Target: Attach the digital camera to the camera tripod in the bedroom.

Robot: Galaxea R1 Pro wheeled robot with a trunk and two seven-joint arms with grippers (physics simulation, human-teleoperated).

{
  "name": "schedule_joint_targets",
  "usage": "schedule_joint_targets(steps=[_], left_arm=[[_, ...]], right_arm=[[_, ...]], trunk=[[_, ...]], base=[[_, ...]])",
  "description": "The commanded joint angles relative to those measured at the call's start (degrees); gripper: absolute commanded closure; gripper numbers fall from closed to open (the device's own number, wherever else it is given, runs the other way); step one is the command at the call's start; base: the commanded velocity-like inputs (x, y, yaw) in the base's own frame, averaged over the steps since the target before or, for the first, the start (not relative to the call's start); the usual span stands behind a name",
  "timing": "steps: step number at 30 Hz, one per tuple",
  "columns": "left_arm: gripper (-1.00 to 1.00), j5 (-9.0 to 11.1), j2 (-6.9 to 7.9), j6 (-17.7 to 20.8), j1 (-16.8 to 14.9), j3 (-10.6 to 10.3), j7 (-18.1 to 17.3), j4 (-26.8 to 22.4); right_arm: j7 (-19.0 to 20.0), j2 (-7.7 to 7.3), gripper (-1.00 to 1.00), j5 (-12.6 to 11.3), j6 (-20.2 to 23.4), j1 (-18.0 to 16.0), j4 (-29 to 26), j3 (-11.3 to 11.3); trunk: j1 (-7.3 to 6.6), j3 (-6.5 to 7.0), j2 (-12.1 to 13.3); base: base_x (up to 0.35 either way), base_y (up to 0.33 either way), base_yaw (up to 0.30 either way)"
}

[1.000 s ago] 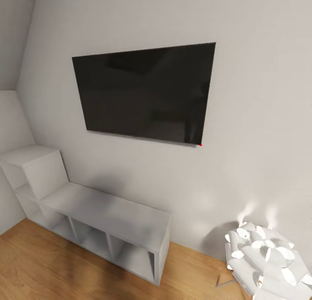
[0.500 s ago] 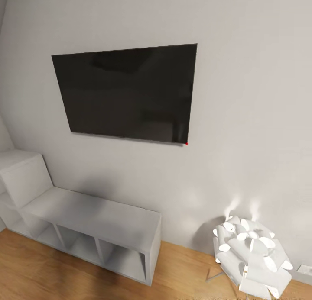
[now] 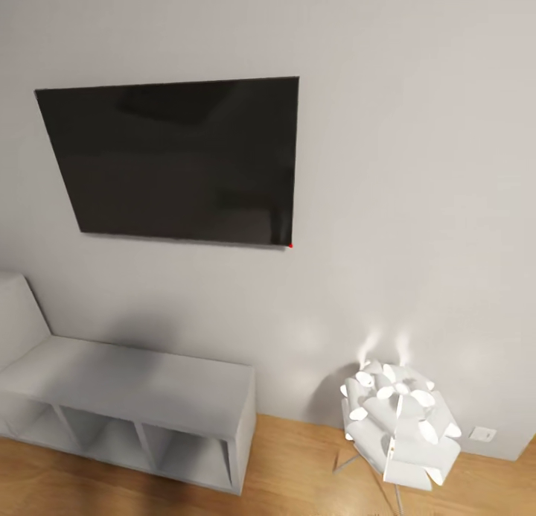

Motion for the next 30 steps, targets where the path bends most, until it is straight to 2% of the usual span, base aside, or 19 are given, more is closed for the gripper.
schedule_joint_targets(steps=[1,13,30], left_arm=[[-1.00,0.11,-0.01,-0.03,0.01,0.09,0.03,-0.05],[-1.00,0.09,-0.01,-0.11,0.01,0.14,0.03,-0.09],[-1.00,0.09,-0.02,-0.11,0.01,0.18,0.03,-0.15]], right_arm=[[-0.04,0.00,-1.00,0.03,-0.21,-0.02,0.04,0.01],[0.00,0.05,-1.00,0.04,-0.18,-0.02,0.05,0.01],[0.04,-0.01,-1.00,0.02,0.02,-0.02,0.05,0.03]], trunk=[[0.00,-0.04,-0.02],[0.00,-0.04,-0.02],[0.00,-0.04,-0.02]], base=[[0.000,0.000,-0.240],[0.000,0.000,-0.219],[0.000,0.000,-0.027]])
